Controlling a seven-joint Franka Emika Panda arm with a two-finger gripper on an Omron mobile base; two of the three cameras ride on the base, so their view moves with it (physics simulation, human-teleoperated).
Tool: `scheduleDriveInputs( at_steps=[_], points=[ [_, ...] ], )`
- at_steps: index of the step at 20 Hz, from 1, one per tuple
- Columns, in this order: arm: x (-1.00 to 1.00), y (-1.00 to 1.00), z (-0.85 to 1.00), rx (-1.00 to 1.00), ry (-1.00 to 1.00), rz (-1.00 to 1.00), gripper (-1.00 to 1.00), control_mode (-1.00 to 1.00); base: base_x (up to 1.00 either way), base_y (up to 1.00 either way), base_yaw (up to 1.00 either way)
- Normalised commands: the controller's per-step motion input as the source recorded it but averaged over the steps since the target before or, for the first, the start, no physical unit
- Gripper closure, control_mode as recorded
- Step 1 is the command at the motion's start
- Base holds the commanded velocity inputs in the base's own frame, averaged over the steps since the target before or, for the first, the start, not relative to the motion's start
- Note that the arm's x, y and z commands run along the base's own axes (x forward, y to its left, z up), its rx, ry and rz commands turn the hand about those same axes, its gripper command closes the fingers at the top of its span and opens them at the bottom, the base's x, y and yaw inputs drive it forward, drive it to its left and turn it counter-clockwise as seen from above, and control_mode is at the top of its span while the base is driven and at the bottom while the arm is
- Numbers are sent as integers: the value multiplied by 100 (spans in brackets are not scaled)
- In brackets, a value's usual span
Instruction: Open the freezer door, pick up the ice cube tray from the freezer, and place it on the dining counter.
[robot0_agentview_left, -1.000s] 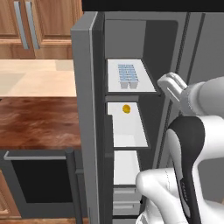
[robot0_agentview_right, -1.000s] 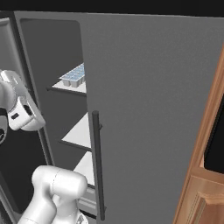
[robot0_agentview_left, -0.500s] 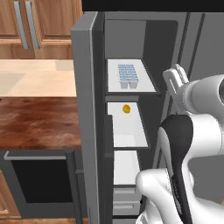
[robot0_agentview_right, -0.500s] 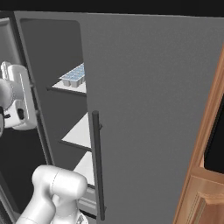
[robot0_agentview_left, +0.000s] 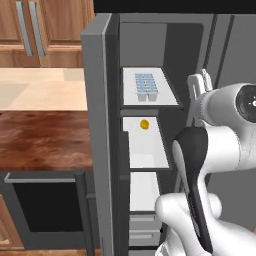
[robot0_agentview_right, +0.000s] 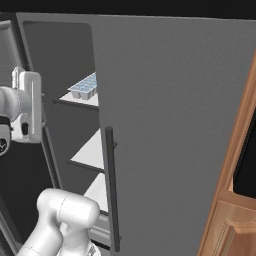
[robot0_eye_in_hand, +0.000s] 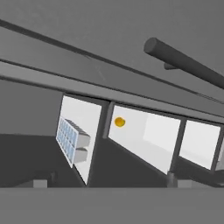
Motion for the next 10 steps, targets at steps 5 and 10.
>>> scheduleDriveInputs(
  at_steps=[5,10],
  points=[
    [15,-18,0,7,-3,0,-100,-100,0,0,0],
    [15,-1,-2,4,-4,0,-100,-100,0,0,0]
  ],
)
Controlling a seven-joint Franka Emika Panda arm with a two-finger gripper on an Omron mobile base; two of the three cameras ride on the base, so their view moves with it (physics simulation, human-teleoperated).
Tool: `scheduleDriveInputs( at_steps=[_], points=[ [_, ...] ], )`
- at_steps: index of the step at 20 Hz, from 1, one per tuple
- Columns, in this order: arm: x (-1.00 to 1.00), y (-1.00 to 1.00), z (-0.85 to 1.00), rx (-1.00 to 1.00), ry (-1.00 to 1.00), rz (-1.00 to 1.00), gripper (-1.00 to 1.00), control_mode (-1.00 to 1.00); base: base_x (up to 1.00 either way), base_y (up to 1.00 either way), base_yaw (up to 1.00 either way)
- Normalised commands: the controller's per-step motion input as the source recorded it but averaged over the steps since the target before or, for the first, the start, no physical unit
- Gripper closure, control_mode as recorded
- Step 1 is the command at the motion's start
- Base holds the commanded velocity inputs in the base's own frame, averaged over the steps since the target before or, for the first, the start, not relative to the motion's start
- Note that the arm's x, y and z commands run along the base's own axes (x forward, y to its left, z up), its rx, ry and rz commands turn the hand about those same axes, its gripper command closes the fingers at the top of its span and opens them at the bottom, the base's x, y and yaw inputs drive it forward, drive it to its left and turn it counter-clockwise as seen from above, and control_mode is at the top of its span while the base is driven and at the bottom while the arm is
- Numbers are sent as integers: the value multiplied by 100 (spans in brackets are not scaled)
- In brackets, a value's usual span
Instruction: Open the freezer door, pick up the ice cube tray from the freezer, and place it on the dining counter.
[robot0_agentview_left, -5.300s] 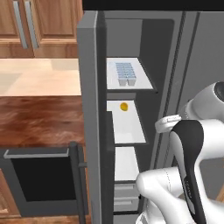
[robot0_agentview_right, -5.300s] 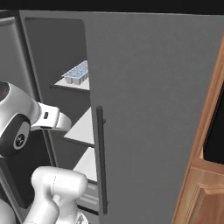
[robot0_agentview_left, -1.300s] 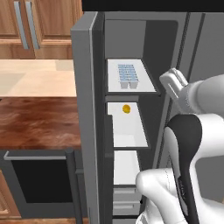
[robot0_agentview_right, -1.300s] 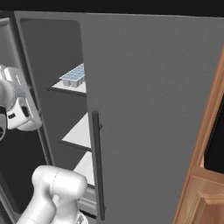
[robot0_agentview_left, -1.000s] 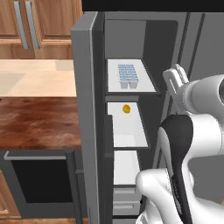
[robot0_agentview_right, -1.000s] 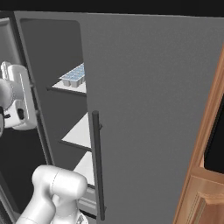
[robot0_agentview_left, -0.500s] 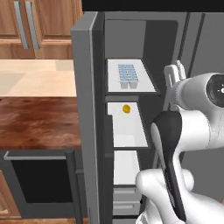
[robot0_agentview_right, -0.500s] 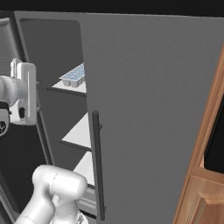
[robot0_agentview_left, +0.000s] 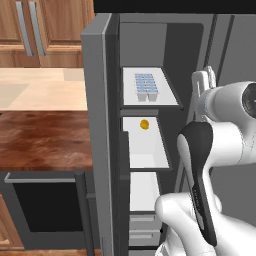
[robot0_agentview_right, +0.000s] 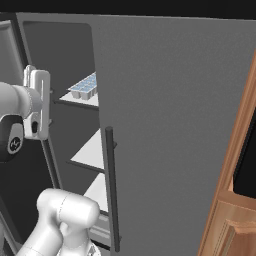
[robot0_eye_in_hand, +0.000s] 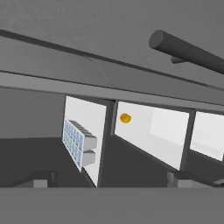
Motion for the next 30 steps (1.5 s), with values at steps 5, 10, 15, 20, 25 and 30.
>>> scheduleDriveInputs(
  at_steps=[5,10,15,20,25,30],
  points=[
    [16,2,-2,0,-4,0,-100,-100,0,0,0],
    [11,0,0,0,-5,0,-100,-100,0,0,0],
    [14,0,0,1,-1,0,-100,-100,0,0,0],
    [20,0,0,0,0,0,-100,-100,0,0,0],
    [15,0,0,0,0,0,-100,-100,0,0,0],
    [18,0,0,0,0,0,-100,-100,0,0,0]
  ],
)
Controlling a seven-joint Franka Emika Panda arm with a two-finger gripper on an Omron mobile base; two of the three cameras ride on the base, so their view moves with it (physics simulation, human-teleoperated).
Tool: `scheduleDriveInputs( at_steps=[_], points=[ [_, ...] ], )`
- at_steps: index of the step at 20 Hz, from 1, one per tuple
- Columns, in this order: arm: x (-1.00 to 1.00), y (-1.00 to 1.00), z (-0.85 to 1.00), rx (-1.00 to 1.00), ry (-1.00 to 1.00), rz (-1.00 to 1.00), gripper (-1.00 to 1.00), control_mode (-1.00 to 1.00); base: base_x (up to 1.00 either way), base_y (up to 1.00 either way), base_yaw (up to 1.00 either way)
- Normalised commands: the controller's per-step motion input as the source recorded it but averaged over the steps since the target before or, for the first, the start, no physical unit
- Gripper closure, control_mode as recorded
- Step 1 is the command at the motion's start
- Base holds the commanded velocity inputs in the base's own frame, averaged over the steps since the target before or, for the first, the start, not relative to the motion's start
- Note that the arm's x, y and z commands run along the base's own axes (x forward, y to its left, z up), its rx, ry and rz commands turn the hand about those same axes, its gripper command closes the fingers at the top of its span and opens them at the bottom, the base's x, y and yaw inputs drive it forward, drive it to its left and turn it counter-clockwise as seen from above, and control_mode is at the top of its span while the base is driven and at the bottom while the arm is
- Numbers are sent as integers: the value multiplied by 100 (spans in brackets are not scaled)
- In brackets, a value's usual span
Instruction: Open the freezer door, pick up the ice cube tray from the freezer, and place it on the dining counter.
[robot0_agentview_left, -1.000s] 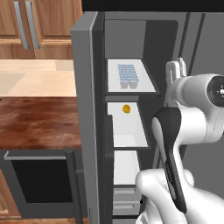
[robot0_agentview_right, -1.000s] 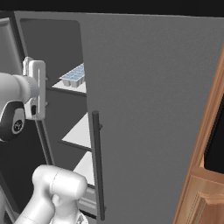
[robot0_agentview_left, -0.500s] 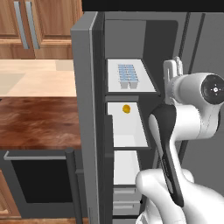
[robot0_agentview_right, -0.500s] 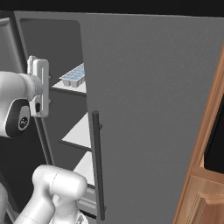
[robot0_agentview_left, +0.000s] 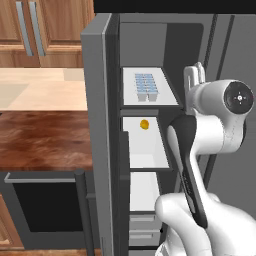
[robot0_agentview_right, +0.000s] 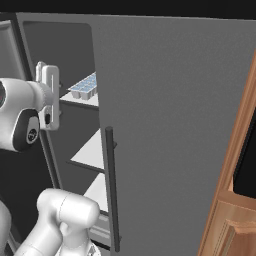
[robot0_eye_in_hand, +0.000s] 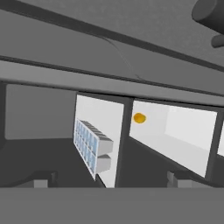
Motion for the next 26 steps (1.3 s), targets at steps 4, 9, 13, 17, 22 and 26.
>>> scheduleDriveInputs(
  at_steps=[4,9,13,17,22,26],
  points=[
    [12,0,0,0,0,0,-100,-100,0,0,0],
    [14,6,0,0,0,0,-100,-100,0,0,0],
    [7,11,0,0,0,0,-100,-100,0,0,0],
    [10,4,-3,0,0,0,-100,-100,0,0,0],
    [17,0,-12,0,0,0,-100,-100,0,0,0],
    [34,0,-11,0,0,3,-100,-100,0,0,0]
  ],
)
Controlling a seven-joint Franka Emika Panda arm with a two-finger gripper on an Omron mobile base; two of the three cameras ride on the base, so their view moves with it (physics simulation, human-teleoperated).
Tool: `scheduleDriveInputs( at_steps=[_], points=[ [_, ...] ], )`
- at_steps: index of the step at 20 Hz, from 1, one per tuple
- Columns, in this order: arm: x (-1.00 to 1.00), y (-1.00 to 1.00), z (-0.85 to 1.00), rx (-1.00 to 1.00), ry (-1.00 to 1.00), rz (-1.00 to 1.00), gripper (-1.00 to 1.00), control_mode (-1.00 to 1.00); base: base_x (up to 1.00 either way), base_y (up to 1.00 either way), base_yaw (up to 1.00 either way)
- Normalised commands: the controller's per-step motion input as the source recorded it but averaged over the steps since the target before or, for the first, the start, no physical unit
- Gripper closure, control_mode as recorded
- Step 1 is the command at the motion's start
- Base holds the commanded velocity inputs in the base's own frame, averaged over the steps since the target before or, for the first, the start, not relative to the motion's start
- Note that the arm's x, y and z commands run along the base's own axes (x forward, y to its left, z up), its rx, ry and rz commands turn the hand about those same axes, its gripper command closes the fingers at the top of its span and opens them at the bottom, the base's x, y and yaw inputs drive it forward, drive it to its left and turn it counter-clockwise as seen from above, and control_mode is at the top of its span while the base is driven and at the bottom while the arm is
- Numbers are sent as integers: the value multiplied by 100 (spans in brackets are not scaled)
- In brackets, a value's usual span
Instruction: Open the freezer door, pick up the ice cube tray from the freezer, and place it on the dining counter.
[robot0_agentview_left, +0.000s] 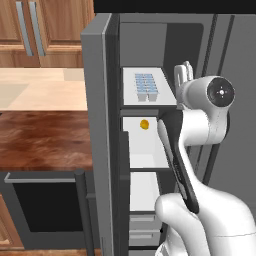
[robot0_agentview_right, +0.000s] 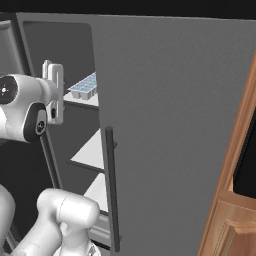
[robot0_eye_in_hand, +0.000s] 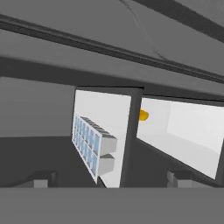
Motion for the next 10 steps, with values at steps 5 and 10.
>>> scheduleDriveInputs(
  at_steps=[5,10],
  points=[
    [40,0,-11,0,0,5,-100,-100,0,0,0],
    [39,0,-13,0,0,5,-100,-100,0,0,0]
  ],
)
